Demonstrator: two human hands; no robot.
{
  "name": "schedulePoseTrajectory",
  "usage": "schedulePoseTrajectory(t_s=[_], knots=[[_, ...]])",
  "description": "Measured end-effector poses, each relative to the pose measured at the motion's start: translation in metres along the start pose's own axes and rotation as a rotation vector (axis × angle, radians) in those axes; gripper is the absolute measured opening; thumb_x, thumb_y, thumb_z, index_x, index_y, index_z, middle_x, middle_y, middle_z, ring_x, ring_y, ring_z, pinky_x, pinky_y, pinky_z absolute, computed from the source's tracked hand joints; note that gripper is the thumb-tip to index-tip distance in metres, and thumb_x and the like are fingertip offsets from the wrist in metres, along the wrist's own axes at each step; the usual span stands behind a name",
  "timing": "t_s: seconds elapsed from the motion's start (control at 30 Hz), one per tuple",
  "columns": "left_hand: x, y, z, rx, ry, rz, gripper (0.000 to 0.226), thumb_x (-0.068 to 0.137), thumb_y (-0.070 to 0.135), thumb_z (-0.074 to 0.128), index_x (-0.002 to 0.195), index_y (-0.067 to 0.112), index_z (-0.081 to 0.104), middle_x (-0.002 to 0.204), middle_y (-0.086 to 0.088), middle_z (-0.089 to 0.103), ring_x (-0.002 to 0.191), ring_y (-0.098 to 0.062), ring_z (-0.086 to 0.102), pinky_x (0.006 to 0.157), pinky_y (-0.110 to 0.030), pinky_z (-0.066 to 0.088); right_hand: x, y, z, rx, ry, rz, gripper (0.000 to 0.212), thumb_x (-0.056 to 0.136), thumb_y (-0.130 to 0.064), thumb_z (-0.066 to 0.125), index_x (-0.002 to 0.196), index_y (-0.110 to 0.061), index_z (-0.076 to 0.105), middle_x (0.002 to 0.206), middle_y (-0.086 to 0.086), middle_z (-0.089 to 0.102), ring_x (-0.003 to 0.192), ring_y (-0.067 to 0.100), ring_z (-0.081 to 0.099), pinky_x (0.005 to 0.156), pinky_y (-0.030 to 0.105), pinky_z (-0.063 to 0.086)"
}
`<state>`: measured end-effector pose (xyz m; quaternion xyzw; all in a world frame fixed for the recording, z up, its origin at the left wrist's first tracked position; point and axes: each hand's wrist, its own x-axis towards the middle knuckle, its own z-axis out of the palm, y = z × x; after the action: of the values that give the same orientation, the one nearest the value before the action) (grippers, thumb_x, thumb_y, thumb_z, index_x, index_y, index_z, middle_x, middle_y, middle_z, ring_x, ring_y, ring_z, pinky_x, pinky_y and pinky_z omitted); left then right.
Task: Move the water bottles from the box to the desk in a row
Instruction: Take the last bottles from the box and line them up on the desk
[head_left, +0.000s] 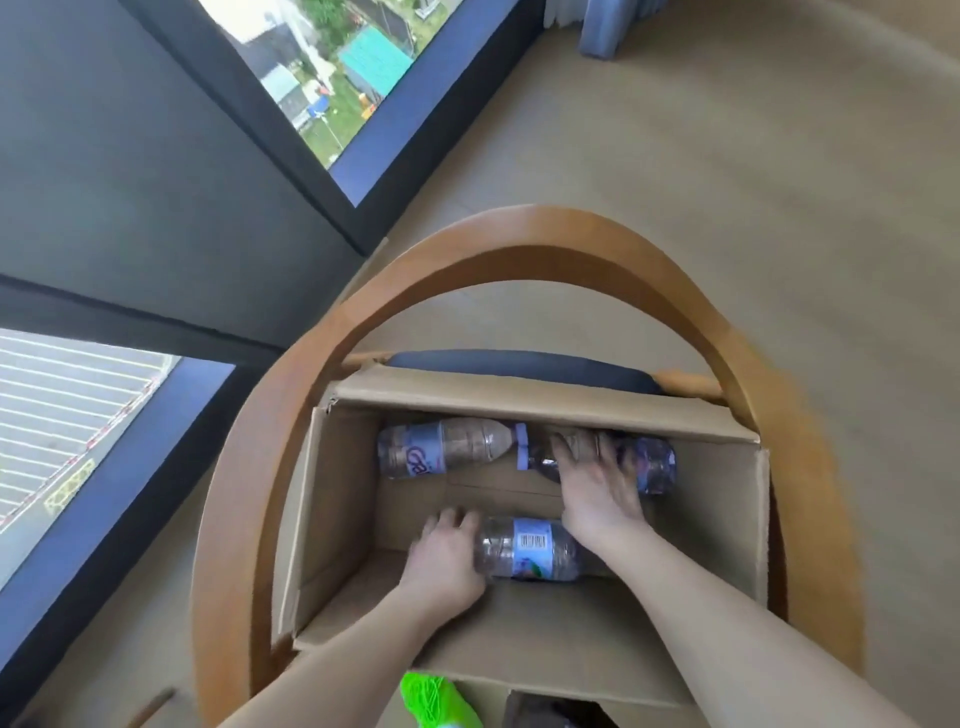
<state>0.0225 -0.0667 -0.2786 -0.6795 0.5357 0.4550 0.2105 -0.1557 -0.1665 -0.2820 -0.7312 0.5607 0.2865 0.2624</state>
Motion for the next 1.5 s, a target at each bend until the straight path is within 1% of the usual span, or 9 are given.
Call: schedulePoseTrajectory(t_s=[0.23, 0.43, 0.6, 0.7, 0.87, 0.97, 1.07, 1.13, 1.5], knots=[[0.033, -0.002, 0.004, 0.007, -0.120, 0.018, 0.066, 0.080, 0.034, 0.068, 0.142, 0.029, 0.047, 0.136, -0.003, 0.050, 0.127, -0.032, 0.048, 0.103, -0.040, 0.045, 0.020, 0.007, 0.019, -0.114, 0.033, -0.087, 0.070, 0.070, -0.015, 0.080, 0.135, -0.020, 0.054, 0.128, 0.007, 0.043, 0.119, 0.032, 0.037, 0.101, 0.046, 0.034], [0.046, -0.014, -0.014, -0.190, -0.211, -0.010, 0.084, 0.045, 0.042, 0.095, 0.122, 0.029, 0.065, 0.112, 0.006, 0.068, 0.102, -0.014, 0.064, 0.086, -0.026, 0.055, 0.024, 0.014, 0.026, 0.000, -0.051, -0.021, 0.067, 0.072, -0.021, 0.079, 0.131, -0.022, 0.048, 0.132, 0.009, 0.050, 0.121, 0.032, 0.045, 0.101, 0.045, 0.038], [0.035, -0.029, -0.004, -0.734, -0.059, -0.249, 0.098, 0.037, 0.014, 0.103, 0.126, 0.023, 0.062, 0.103, 0.005, 0.070, 0.092, -0.004, 0.067, 0.067, -0.005, 0.047, 0.031, 0.016, 0.022, 0.004, -0.095, -0.022, 0.069, 0.075, -0.022, 0.079, 0.135, -0.020, 0.046, 0.135, 0.009, 0.051, 0.126, 0.032, 0.046, 0.104, 0.045, 0.038], [0.031, -0.026, -0.001, -1.017, 0.024, -0.347, 0.106, 0.040, -0.003, 0.100, 0.130, 0.027, 0.053, 0.105, -0.004, 0.071, 0.097, -0.011, 0.068, 0.073, -0.013, 0.051, 0.032, 0.014, 0.021, 0.015, -0.106, -0.004, 0.072, 0.077, -0.021, 0.079, 0.139, -0.018, 0.044, 0.138, 0.010, 0.050, 0.129, 0.033, 0.045, 0.107, 0.046, 0.038], [0.035, -0.004, -0.012, -1.724, 0.119, -0.458, 0.054, 0.048, -0.011, 0.085, 0.095, 0.002, 0.064, 0.086, -0.013, 0.079, 0.076, -0.019, 0.077, 0.060, -0.021, 0.058, 0.030, 0.013, 0.023, -0.010, -0.101, -0.002, 0.064, 0.077, -0.016, 0.072, 0.135, -0.020, 0.044, 0.136, 0.010, 0.048, 0.128, 0.033, 0.044, 0.106, 0.045, 0.037], [0.036, 0.016, -0.006, -1.774, 0.063, -0.458, 0.045, 0.056, -0.014, 0.081, 0.096, 0.002, 0.068, 0.085, -0.011, 0.079, 0.074, -0.019, 0.076, 0.061, -0.021, 0.058, 0.031, 0.009, 0.021, -0.002, -0.112, 0.014, 0.065, 0.077, -0.015, 0.071, 0.136, -0.019, 0.043, 0.137, 0.010, 0.048, 0.128, 0.033, 0.044, 0.105, 0.045, 0.037], [0.033, 0.034, 0.003, -1.784, 0.047, -0.492, 0.061, 0.070, -0.020, 0.071, 0.124, 0.007, 0.062, 0.111, -0.022, 0.075, 0.100, -0.040, 0.072, 0.092, -0.058, 0.056, 0.031, 0.008, 0.022, 0.021, -0.117, 0.037, 0.068, 0.077, -0.017, 0.074, 0.137, -0.019, 0.043, 0.138, 0.011, 0.049, 0.129, 0.034, 0.045, 0.105, 0.046, 0.039], [0.036, 0.040, 0.010, -1.811, 0.017, -0.509, 0.063, 0.074, -0.018, 0.069, 0.126, 0.016, 0.059, 0.112, -0.023, 0.074, 0.094, -0.044, 0.071, 0.089, -0.072, 0.050, 0.032, 0.008, 0.023, 0.055, -0.110, 0.049, 0.066, 0.077, -0.018, 0.076, 0.135, -0.020, 0.045, 0.135, 0.012, 0.051, 0.126, 0.035, 0.049, 0.102, 0.046, 0.042], [0.026, 0.036, 0.011, -1.821, 0.005, -0.660, 0.048, 0.070, 0.014, 0.083, 0.115, 0.004, 0.070, 0.107, -0.018, 0.077, 0.095, -0.030, 0.071, 0.081, -0.040, 0.058, 0.023, 0.013, 0.018, 0.501, -0.175, 0.092, 0.062, 0.056, -0.036, 0.082, 0.111, -0.027, 0.055, 0.112, 0.000, 0.069, 0.109, 0.025, 0.066, 0.077, 0.026, 0.049]])
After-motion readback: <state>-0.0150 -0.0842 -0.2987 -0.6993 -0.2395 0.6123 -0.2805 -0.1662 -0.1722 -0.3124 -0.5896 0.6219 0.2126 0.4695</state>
